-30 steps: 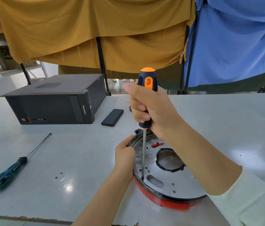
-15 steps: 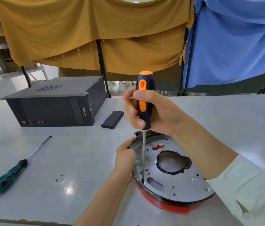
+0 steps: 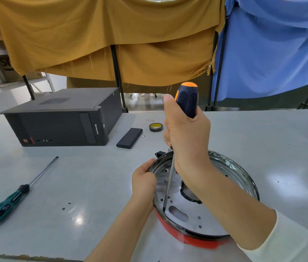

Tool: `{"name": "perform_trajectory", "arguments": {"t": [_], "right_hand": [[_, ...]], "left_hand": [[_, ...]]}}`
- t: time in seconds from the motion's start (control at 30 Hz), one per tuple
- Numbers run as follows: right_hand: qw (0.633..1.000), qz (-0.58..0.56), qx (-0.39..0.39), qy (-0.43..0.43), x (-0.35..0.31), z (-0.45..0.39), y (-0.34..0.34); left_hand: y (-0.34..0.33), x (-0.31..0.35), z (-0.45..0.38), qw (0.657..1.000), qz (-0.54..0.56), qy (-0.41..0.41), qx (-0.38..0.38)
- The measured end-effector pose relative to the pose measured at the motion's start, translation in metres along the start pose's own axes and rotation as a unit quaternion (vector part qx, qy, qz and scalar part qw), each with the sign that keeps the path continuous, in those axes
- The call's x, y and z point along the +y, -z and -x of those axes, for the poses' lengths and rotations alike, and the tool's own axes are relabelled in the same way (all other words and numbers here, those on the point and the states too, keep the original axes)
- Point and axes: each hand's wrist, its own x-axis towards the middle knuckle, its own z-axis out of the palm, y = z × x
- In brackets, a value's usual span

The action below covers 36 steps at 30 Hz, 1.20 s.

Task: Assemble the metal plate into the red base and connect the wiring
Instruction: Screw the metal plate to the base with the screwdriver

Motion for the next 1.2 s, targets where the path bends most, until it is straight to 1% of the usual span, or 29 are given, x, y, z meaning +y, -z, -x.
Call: {"name": "perform_trajectory", "arguments": {"t": [0.07, 0.1, 0.17, 0.27, 0.3, 0.33, 0.37, 0.43, 0.47, 0.5, 0.57, 0.67, 0.73, 0.77, 0.8, 0.83, 0.87, 0.9, 0.93, 0.97, 1.03, 1.07, 1.1, 1.13, 1.2], "right_hand": [[1.0, 0.011, -0.005, 0.008, 0.001, 0.002, 0.0], [1.0, 0.01, -0.02, 0.005, 0.0, 0.002, 0.001], [0.996, 0.003, -0.084, -0.019, -0.004, 0.0, 0.002], [0.979, 0.017, -0.198, -0.052, -0.011, -0.007, 0.003], [0.975, 0.022, -0.217, -0.053, -0.012, -0.007, 0.002], [0.975, 0.025, -0.216, -0.051, -0.012, -0.007, -0.001], [0.98, 0.024, -0.193, -0.05, -0.013, -0.007, -0.003], [0.993, 0.004, -0.113, -0.044, -0.014, -0.01, -0.007], [0.996, -0.006, -0.086, -0.035, -0.017, -0.013, -0.008], [0.996, -0.009, -0.079, -0.028, -0.021, -0.017, -0.008], [0.994, 0.014, -0.104, -0.021, -0.027, -0.023, -0.004], [0.989, 0.068, -0.128, -0.017, -0.032, -0.024, 0.007], [0.984, 0.125, -0.128, 0.012, -0.037, -0.021, 0.015], [0.974, 0.18, -0.128, 0.049, -0.041, -0.02, 0.019], [0.952, 0.261, -0.128, 0.096, -0.045, -0.02, 0.024], [0.914, 0.361, -0.123, 0.141, -0.05, -0.021, 0.029], [0.867, 0.456, -0.115, 0.167, -0.055, -0.022, 0.034], [0.833, 0.515, -0.108, 0.172, -0.06, -0.023, 0.039], [0.826, 0.528, -0.107, 0.166, -0.065, -0.025, 0.044], [0.842, 0.505, -0.104, 0.159, -0.068, -0.027, 0.05], [0.885, 0.43, -0.053, 0.17, -0.071, -0.032, 0.065], [0.896, 0.406, -0.021, 0.179, -0.071, -0.035, 0.075], [0.903, 0.391, -0.005, 0.178, -0.069, -0.039, 0.087], [0.909, 0.381, -0.009, 0.167, -0.064, -0.042, 0.099], [0.915, 0.378, -0.059, 0.127, -0.046, -0.048, 0.126]], "left_hand": [[0.0, 0.0, 0.0, 1.0, 0.001, -0.003, -0.003], [0.0, 0.0, -0.001, 1.0, 0.001, -0.004, -0.003], [0.001, 0.001, -0.001, 1.0, -0.004, -0.007, -0.006], [0.002, 0.001, -0.001, 0.999, -0.021, -0.018, -0.016], [0.002, 0.0, -0.001, 0.999, -0.024, -0.019, -0.019], [0.002, 0.0, -0.001, 0.999, -0.025, -0.02, -0.021], [0.002, -0.001, -0.001, 0.999, -0.027, -0.022, -0.022], [0.002, -0.002, -0.004, 0.999, -0.036, -0.025, -0.015], [0.003, -0.003, -0.004, 0.999, -0.037, -0.024, -0.012], [0.003, -0.003, -0.004, 0.999, -0.037, -0.024, -0.009], [0.003, -0.002, -0.003, 0.999, -0.043, -0.027, -0.005], [0.005, 0.0, -0.005, 0.998, -0.046, -0.028, -0.013], [0.009, 0.003, -0.011, 0.998, -0.059, -0.025, -0.026], [0.013, 0.006, -0.015, 0.997, -0.068, -0.022, -0.032], [0.017, 0.008, -0.018, 0.996, -0.077, -0.02, -0.036], [0.021, 0.01, -0.021, 0.995, -0.084, -0.018, -0.04], [0.025, 0.013, -0.023, 0.995, -0.089, -0.017, -0.044], [0.028, 0.014, -0.025, 0.995, -0.091, -0.017, -0.047], [0.03, 0.015, -0.025, 0.994, -0.096, -0.018, -0.048], [0.032, 0.016, -0.026, 0.993, -0.103, -0.018, -0.048], [0.035, 0.017, -0.027, 0.993, -0.113, -0.015, -0.044], [0.037, 0.018, -0.028, 0.992, -0.115, -0.013, -0.041], [0.038, 0.018, -0.029, 0.993, -0.115, -0.011, -0.038], [0.038, 0.018, -0.03, 0.993, -0.114, -0.01, -0.037], [0.039, 0.018, -0.03, 0.993, -0.109, -0.005, -0.038]]}}
